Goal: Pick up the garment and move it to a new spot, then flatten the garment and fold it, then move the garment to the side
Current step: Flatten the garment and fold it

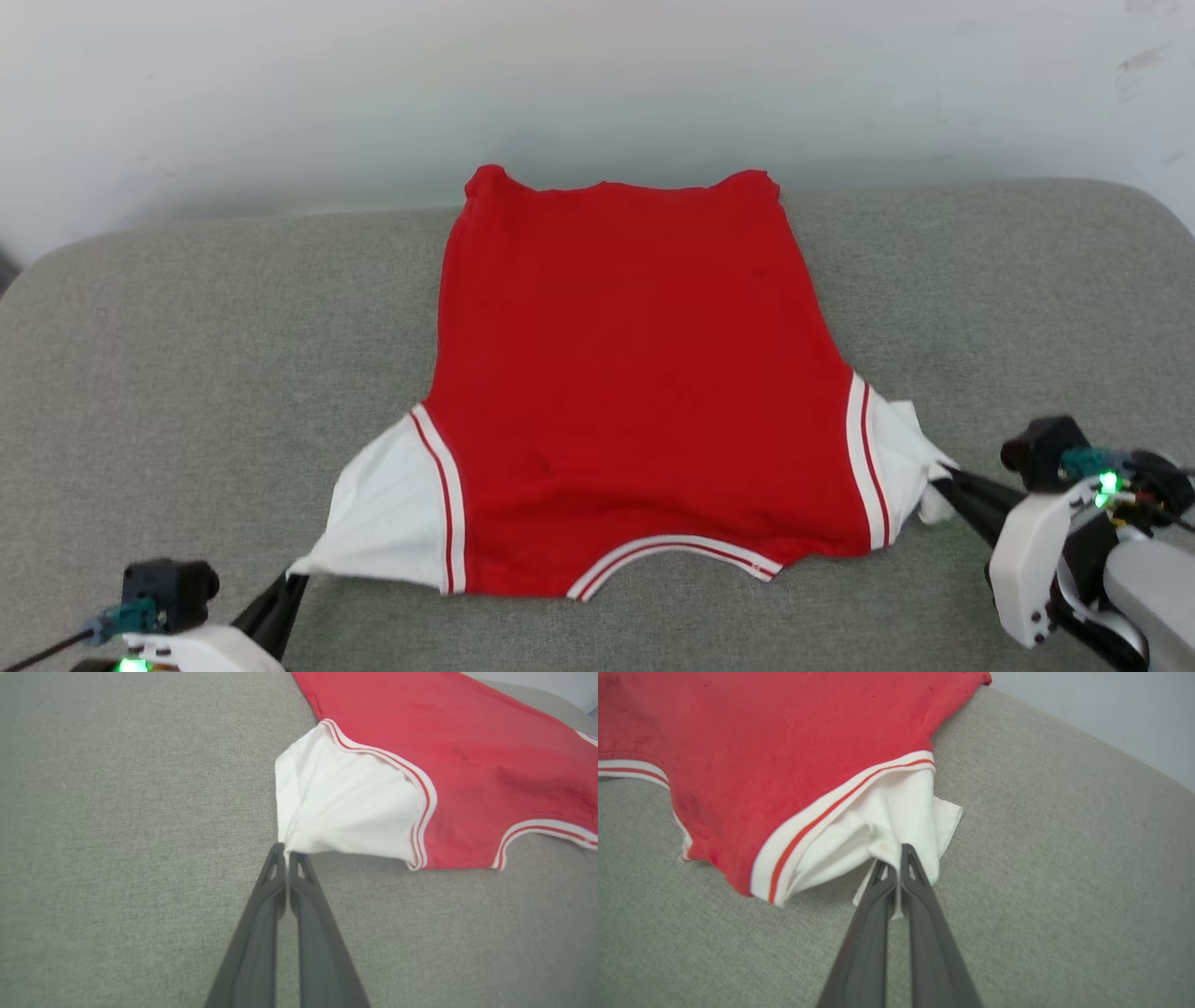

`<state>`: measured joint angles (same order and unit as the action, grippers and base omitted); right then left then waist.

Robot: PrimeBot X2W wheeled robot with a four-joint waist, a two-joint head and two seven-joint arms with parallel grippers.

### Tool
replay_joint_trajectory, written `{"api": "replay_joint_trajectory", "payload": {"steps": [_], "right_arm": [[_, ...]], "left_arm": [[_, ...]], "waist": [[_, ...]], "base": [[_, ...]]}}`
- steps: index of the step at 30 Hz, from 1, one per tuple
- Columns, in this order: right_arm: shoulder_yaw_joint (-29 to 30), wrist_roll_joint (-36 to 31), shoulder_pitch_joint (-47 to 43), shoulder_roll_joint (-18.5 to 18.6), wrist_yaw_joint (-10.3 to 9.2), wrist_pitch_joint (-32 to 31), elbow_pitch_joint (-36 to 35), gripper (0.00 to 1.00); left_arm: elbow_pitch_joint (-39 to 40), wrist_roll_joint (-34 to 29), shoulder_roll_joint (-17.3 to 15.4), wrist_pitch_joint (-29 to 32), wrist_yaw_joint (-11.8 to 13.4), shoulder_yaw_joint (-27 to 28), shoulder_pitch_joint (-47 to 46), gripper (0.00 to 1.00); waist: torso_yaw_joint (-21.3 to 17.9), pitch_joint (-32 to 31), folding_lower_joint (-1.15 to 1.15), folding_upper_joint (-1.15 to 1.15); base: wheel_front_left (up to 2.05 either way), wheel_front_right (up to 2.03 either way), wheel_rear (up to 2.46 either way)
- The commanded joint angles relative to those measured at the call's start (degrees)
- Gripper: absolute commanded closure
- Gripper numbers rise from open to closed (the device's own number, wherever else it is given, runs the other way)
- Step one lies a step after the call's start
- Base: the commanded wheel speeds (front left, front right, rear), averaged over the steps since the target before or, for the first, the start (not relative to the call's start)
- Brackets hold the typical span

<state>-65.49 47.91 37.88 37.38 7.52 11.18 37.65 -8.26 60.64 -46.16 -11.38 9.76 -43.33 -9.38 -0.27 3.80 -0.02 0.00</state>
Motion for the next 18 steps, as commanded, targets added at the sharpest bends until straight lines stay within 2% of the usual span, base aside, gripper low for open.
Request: {"api": "replay_joint_trajectory", "payload": {"steps": [1, 9, 13, 17, 18], "right_arm": [[-0.3, 0.7, -3.2, 1.3, -0.06, -0.4, -1.3, 1.0], [1.3, 1.5, -15.2, 6.5, -0.07, -2.4, -8.0, 1.0], [3.2, 2.4, -19.7, 8.7, -0.07, -5.8, -12.2, 1.0], [5.5, 2.5, -22.6, 9.1, -0.07, -9.4, -15.2, 1.0], [6.5, 2.0, -22.6, 9.0, -0.07, -9.9, -15.8, 0.93]], "left_arm": [[0.9, 1.0, -0.7, -0.6, 0.8, 0.4, 3.1, 1.0], [4.4, 4.2, -2.3, -2.7, 4.6, 1.5, 14.9, 1.0], [6.8, 4.7, -2.9, -3.4, 6.3, 2.8, 19.0, 1.0], [8.6, 3.7, -2.7, -3.6, 7.5, 3.7, 20.6, 1.0], [8.9, 3.4, -2.4, -3.6, 7.7, 3.9, 20.6, 1.0]], "waist": [[-0.3, -1.2, 0.02, 0.0], [-0.5, -3.2, 0.02, 0.0], [-0.6, -3.4, 0.02, 0.0], [-0.4, -3.4, 0.02, 0.0], [-0.4, -3.3, 0.02, 0.0]], "base": [[0.0, 0.0, 0.0], [0.0, 0.0, 0.0], [0.0, 0.0, 0.0], [0.0, 0.0, 0.0], [0.0, 0.0, 0.0]]}}
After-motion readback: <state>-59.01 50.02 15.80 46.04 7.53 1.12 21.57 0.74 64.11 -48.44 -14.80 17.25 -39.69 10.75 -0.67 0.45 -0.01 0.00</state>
